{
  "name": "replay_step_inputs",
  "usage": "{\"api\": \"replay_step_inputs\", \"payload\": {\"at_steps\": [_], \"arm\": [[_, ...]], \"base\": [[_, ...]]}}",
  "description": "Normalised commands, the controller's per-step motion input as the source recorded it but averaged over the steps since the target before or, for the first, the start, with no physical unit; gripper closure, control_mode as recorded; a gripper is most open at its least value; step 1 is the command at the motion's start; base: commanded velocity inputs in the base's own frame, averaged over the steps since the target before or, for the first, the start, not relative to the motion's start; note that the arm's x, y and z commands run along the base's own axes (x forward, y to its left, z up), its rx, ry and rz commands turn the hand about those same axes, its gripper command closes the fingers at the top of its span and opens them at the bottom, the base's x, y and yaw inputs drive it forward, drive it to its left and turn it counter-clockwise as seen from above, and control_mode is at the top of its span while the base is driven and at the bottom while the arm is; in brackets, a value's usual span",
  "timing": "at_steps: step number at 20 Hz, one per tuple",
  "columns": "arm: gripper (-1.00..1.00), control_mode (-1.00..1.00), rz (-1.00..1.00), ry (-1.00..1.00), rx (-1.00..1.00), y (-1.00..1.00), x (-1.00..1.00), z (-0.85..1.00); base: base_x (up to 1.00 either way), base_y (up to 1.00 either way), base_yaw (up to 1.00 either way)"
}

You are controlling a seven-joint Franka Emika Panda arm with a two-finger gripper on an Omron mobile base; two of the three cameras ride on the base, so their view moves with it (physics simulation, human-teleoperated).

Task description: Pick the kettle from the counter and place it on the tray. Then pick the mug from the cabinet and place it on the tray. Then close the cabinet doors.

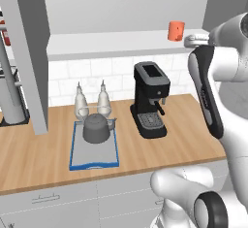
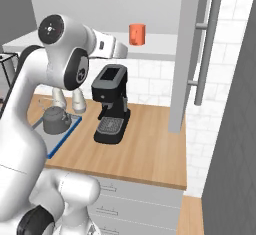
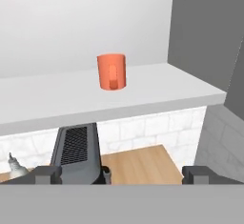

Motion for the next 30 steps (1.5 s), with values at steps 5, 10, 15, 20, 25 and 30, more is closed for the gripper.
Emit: {"api": "replay_step_inputs", "payload": {"at_steps": [5,10,15,20,25,30], "arm": [[-1.00,-1.00,0.00,0.00,0.00,-0.07,0.40,0.00],[-1.00,-1.00,0.00,0.00,0.00,-0.02,0.35,0.00],[-1.00,-1.00,0.00,0.02,0.00,-0.02,0.31,0.00],[-1.00,-1.00,0.00,0.01,0.00,-0.02,0.33,0.00],[-1.00,-1.00,0.00,0.00,0.00,0.00,0.32,0.00],[-1.00,-1.00,0.00,0.00,0.00,0.00,0.34,0.00]], "base": [[0.00,0.00,0.00],[0.00,0.00,0.00],[0.00,0.00,0.00],[0.00,0.00,0.00],[0.00,0.00,0.00],[0.00,0.00,0.00]]}}
